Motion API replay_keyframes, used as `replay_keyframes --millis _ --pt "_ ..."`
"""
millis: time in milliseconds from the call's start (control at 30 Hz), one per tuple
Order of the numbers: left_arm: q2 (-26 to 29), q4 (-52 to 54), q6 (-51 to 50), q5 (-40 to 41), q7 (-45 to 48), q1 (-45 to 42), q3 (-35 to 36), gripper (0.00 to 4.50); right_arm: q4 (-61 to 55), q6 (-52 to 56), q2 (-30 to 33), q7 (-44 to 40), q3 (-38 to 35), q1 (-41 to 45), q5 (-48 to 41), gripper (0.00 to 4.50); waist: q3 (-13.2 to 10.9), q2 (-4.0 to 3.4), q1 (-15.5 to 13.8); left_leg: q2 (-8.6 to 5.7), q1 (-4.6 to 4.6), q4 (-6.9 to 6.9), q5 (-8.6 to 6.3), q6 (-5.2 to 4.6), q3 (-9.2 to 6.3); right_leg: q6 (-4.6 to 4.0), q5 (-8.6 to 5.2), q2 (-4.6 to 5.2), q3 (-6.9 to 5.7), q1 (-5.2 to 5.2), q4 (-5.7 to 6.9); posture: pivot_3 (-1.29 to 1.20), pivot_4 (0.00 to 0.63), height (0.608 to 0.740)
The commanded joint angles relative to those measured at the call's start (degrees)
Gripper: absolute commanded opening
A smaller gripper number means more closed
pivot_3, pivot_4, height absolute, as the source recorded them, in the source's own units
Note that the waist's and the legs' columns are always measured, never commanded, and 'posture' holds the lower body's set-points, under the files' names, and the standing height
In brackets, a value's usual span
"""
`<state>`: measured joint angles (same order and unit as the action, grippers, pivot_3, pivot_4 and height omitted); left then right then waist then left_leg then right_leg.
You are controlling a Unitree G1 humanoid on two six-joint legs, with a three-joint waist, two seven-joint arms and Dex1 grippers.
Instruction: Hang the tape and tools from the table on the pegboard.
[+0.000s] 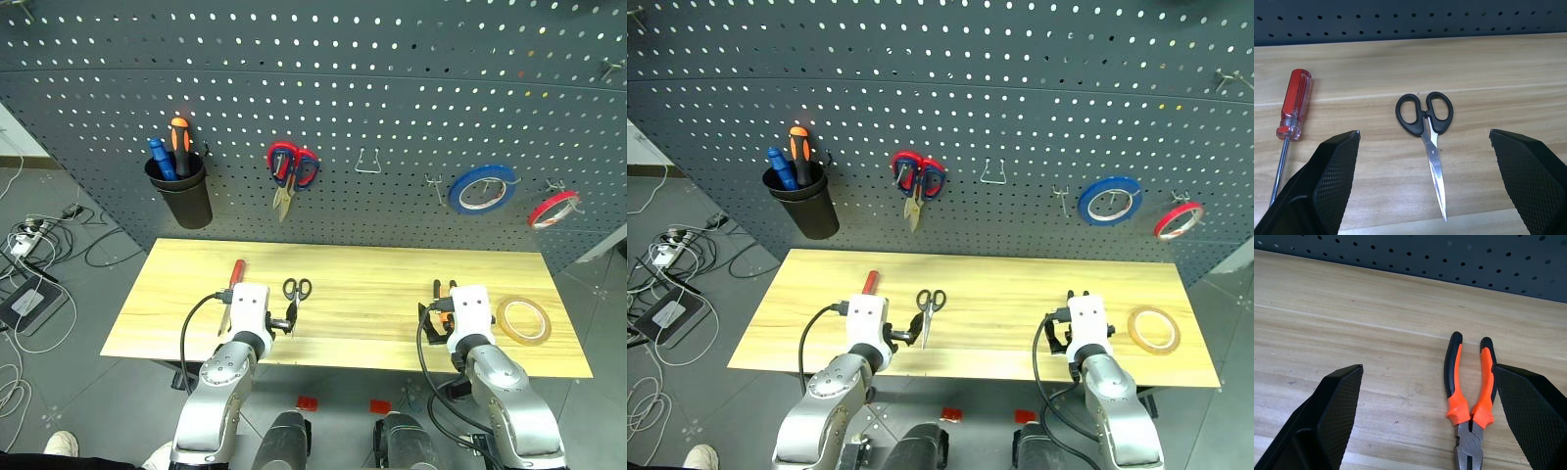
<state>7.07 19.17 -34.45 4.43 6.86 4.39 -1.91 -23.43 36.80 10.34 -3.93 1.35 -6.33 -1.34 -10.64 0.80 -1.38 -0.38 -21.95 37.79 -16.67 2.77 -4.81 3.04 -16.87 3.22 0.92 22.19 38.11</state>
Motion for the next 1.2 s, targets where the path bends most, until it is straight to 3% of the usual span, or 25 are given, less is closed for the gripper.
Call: replay_keyframes --millis 33,633,733,967,1000,1200 --pt "-0.1 2.7 1.0 -0.1 -0.2 0.3 -0.3 4.48 -2.7 -0.8 0.1 -0.4 -0.1 -0.6 0.1 4.50 0.0 0.00 0.0 0.00 0.00 0.00 0.00 0.00 0.00 0.00 0.00 0.00 0.00 0.00 0.00 0.11 0.183 0.740" --pt "0.4 2.9 0.3 -0.1 0.2 0.1 -0.1 4.48 -3.3 -0.1 0.3 -0.9 -1.2 -0.7 0.1 4.50 0.0 0.01 0.0 0.00 0.00 0.00 0.00 0.00 0.00 0.00 0.00 0.00 0.00 0.00 0.00 0.11 0.196 0.740" --pt "1.7 1.1 -0.5 0.8 1.8 -2.6 0.7 4.48 -3.7 0.7 1.8 -2.0 -2.7 -0.5 -0.5 4.50 -0.2 0.03 0.0 0.00 0.01 0.00 0.00 0.00 -0.01 0.00 0.00 0.00 -0.01 -0.01 0.00 0.09 0.221 0.740" --pt "8.8 -5.7 3.1 4.1 21.7 -17.6 -9.6 4.48 -1.7 4.5 8.6 -7.6 -10.9 1.8 -4.7 4.50 -2.2 -0.11 0.1 -0.04 -0.03 0.07 0.00 0.00 0.08 0.00 0.01 -0.01 -0.11 -0.07 0.02 0.06 0.275 0.740" --pt "9.1 -6.7 3.5 4.5 24.5 -20.0 -11.4 4.48 -0.9 5.3 9.5 -8.2 -12.3 2.7 -5.4 4.50 -2.7 -0.13 0.2 -0.04 -0.08 0.09 0.00 0.00 0.10 0.01 0.03 -0.01 -0.09 -0.03 0.01 0.04 0.305 0.740" --pt "4.2 -18.7 9.4 5.5 38.3 -35.0 -20.4 4.48 7.4 7.4 14.3 -10.7 -17.4 8.5 -7.7 4.50 -5.9 0.05 1.8 -0.01 -0.30 0.15 0.01 -0.02 0.17 0.00 0.05 -0.01 -0.09 0.08 0.03 -0.02 0.384 0.740"
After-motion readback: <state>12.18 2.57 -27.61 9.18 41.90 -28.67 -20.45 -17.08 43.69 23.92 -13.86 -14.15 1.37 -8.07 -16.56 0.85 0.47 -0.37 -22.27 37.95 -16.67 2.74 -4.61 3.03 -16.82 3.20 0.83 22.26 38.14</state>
